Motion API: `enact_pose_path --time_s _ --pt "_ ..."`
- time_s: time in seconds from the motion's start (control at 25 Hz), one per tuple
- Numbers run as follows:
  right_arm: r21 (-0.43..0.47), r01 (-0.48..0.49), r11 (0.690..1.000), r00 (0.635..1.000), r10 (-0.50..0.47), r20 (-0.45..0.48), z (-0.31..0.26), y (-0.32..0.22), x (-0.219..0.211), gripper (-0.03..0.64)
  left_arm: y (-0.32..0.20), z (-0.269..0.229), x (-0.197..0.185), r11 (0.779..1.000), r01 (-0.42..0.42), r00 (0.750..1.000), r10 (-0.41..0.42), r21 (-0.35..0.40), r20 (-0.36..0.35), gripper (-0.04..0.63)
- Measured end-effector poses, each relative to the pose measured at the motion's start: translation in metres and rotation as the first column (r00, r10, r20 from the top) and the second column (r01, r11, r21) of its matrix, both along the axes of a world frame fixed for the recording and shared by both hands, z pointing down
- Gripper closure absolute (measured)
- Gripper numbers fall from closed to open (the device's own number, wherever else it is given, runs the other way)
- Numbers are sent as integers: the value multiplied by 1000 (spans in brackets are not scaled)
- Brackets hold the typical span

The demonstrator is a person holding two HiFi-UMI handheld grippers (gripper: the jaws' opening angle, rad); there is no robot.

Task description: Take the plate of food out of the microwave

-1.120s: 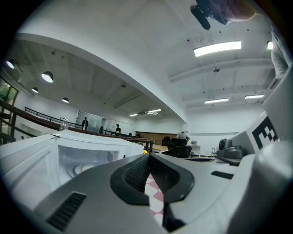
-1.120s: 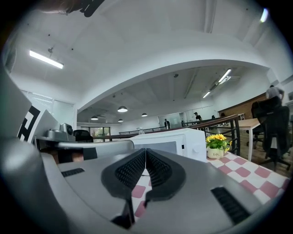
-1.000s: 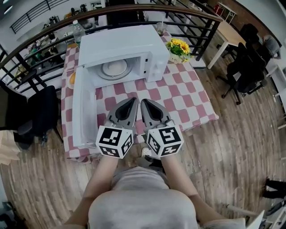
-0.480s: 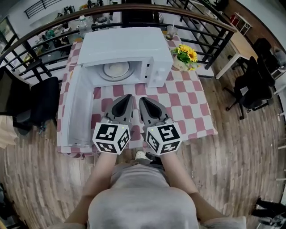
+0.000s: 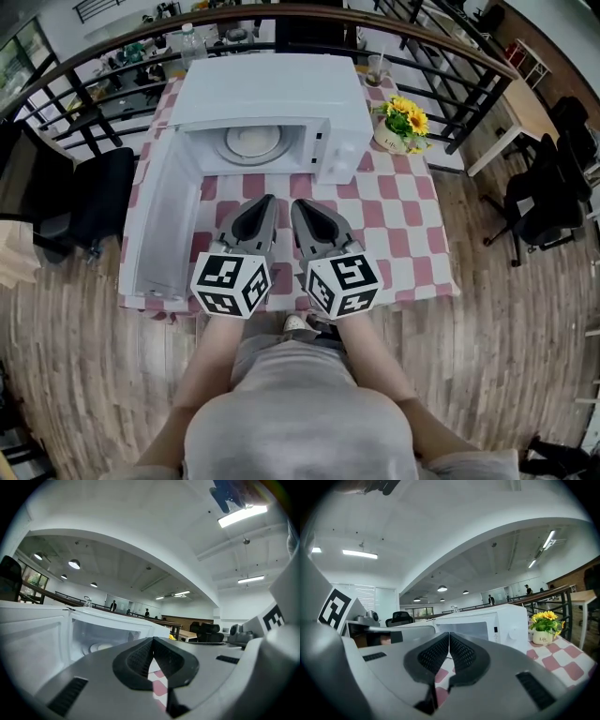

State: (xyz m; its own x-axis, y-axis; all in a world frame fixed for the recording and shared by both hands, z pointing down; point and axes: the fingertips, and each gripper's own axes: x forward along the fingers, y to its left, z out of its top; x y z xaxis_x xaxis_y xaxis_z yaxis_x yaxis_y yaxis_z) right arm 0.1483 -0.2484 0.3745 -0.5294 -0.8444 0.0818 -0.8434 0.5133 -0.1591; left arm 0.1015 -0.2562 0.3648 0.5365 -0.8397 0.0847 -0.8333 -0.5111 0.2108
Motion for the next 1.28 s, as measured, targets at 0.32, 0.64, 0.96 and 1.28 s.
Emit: enact_pose_path --time_s 0.32,0.64,0.96,1.28 --pt "2 14 1000 1000 -14 7 5 -12 1 591 -11 16 -6 999 28 999 -29 -34 -18 591" --pt "3 11 1000 1000 -11 1 7 -24 -1 591 -33 19 -9 999 17 999 -19 -47 -32 590" --pt "-21 7 1000 1000 -7 5 17 -49 -4 591 -63 37 -18 992 27 997 -35 -122 -65 587" --pt "-68 14 998 1000 -12 27 29 -78 -13 591 -96 58 -32 972 37 991 -65 -233 -114 496"
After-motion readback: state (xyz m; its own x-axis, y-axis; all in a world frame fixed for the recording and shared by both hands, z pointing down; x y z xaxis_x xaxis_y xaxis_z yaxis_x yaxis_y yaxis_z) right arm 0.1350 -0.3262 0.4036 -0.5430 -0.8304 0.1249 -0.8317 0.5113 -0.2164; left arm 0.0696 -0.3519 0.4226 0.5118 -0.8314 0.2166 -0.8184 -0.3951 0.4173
